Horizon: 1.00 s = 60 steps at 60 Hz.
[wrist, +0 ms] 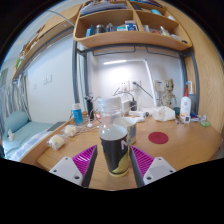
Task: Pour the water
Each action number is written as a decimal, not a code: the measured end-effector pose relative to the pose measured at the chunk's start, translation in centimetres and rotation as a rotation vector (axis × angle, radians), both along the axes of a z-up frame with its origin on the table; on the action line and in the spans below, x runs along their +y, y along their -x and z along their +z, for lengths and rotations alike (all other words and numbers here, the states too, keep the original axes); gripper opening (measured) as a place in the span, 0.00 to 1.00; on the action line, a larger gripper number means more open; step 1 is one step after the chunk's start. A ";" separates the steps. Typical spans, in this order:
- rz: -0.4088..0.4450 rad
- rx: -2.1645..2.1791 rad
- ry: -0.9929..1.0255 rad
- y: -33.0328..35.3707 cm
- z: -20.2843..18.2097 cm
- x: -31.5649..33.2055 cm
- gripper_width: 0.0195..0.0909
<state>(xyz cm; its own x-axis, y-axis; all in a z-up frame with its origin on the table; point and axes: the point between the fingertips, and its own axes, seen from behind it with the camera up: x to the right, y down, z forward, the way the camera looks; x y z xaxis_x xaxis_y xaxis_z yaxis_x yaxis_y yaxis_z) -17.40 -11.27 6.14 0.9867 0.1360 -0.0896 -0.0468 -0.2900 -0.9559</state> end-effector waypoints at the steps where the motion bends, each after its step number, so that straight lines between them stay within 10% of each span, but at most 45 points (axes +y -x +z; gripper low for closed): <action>1: 0.000 -0.006 -0.001 0.0 0.0 0.2 0.62; 12: -0.021 -0.046 -0.031 0.0 0.2 2.1 0.61; 18: -0.035 -0.062 -0.033 -0.1 0.0 2.7 0.33; 33: -0.037 -0.062 -0.042 0.0 0.1 2.7 0.10; 60: -0.050 0.324 0.055 8.0 5.4 7.1 0.09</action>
